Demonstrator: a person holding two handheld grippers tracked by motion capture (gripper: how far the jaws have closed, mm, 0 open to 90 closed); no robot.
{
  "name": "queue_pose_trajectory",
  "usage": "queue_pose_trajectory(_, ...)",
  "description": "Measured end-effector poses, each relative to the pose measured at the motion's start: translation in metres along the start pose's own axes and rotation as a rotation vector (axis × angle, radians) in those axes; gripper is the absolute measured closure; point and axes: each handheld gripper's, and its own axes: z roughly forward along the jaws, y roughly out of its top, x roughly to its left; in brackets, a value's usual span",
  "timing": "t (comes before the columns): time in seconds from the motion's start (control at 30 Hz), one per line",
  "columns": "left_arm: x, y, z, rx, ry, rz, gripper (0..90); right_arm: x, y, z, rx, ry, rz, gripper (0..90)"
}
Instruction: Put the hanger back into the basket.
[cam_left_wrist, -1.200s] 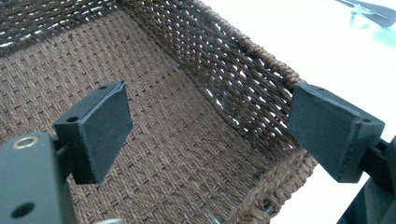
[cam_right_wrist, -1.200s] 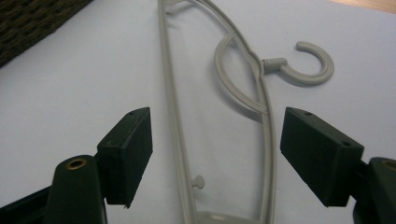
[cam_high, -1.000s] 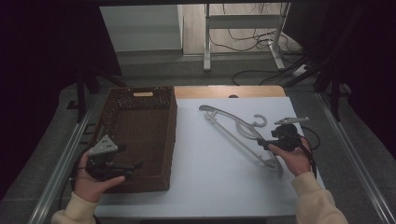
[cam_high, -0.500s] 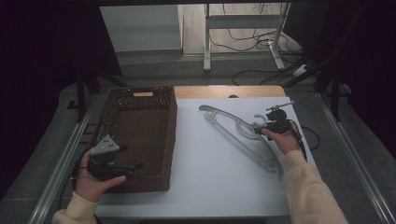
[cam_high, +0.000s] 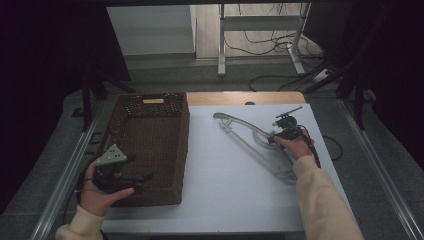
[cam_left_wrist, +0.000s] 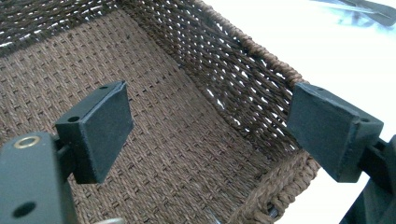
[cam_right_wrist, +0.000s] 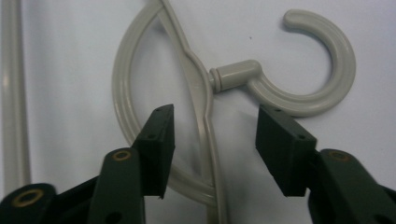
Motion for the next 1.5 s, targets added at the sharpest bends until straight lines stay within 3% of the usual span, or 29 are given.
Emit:
queue_pose_trajectory(0.1,0.000,-0.001,0.001,0.003,0.000,-0.002,14.7,0.001,0.000,0.005,0.019,-0.003,-0.007,56.2)
queue_pose_trajectory(0.2,0.001,-0.001,0.001,0.005,0.000,-0.002,14.7,0.002,0.001,0.005,0.027,-0.037,-0.022,62.1)
queue_pose_trajectory(0.27,0.000,-0.001,0.001,0.005,0.000,0.000,14.7,0.004,0.001,0.005,0.033,-0.049,-0.053,65.4)
queue_pose_trajectory(0.37,0.000,-0.001,0.001,0.003,0.001,0.000,14.7,0.008,0.001,0.005,0.039,-0.037,-0.096,79.6)
queue_pose_trajectory(0.5,0.000,-0.001,0.001,0.004,0.001,0.001,14.7,0.011,0.001,0.005,0.044,-0.048,-0.144,81.4)
queue_pose_trajectory(0.73,0.001,-0.001,0.001,0.002,0.003,-0.002,14.7,0.009,0.001,-0.002,0.012,-0.029,-0.171,82.0)
queue_pose_trajectory(1.03,0.001,-0.001,-0.001,-0.001,0.006,-0.004,14.7,0.004,0.000,-0.027,-0.062,0.004,-0.187,82.3)
queue_pose_trajectory(1.5,0.001,0.000,-0.001,-0.008,-0.004,-0.008,14.8,0.015,-0.004,-0.071,-0.169,0.088,-0.246,82.4)
